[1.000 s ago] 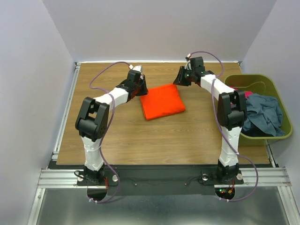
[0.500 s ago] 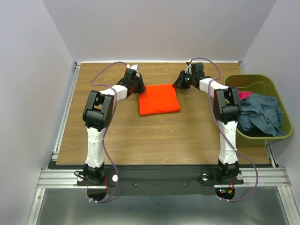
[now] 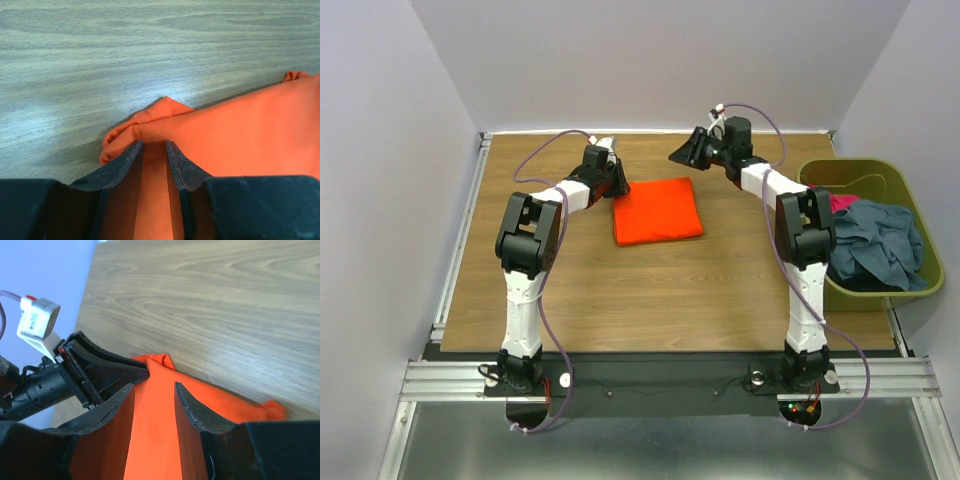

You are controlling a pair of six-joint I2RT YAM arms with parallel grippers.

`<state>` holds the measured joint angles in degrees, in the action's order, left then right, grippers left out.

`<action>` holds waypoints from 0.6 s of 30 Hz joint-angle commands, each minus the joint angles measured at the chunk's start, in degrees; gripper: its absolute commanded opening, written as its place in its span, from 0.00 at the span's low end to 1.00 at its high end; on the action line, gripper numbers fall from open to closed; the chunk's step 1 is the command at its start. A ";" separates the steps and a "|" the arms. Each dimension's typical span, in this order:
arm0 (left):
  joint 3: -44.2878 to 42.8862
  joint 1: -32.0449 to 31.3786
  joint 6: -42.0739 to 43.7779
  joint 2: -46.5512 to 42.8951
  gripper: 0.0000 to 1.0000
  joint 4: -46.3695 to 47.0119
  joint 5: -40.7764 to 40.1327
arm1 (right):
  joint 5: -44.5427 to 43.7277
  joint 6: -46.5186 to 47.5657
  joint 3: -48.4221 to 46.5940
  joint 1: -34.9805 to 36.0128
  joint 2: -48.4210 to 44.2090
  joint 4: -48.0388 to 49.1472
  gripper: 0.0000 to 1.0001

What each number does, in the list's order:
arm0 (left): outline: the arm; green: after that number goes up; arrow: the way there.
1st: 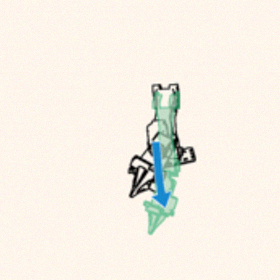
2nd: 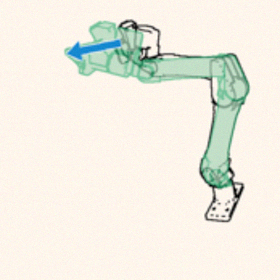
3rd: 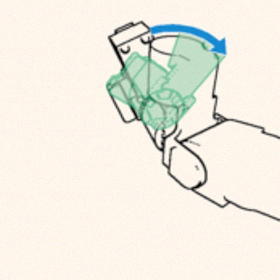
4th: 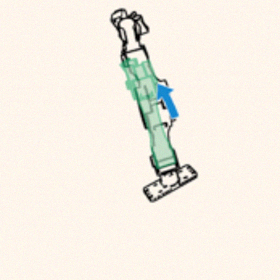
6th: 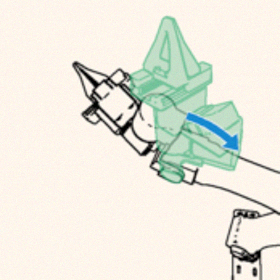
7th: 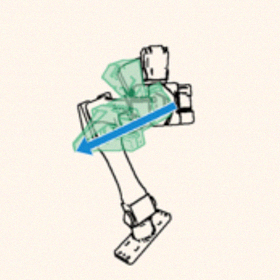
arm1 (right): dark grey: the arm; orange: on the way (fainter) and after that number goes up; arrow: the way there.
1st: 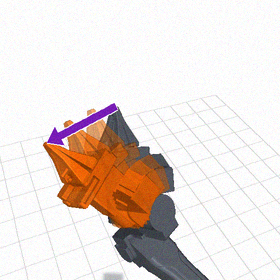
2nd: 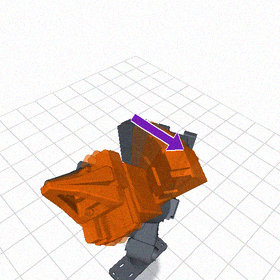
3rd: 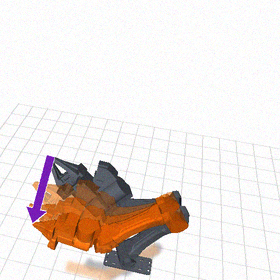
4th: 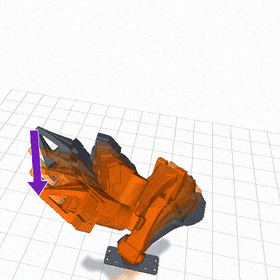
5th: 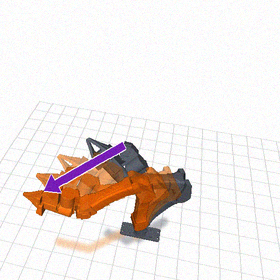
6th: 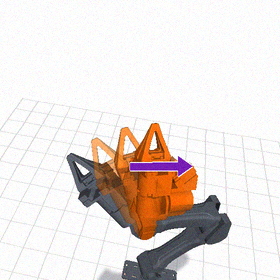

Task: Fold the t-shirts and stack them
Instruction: Fold the tshirt

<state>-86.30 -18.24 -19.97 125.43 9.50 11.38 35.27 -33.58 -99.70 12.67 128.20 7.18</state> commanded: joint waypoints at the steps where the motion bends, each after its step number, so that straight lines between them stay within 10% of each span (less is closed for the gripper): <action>1: -1.85 1.01 0.37 1.75 0.37 -1.58 -0.30 | 4.45 -6.14 0.20 0.78 5.12 10.90 0.44; 18: -3.35 3.91 -2.00 -0.60 0.46 -2.47 3.82 | 3.75 -5.18 6.62 -2.65 4.08 14.01 0.47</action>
<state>-89.30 -15.27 -22.57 128.20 10.87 15.90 38.44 -40.45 -92.07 10.87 137.43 22.68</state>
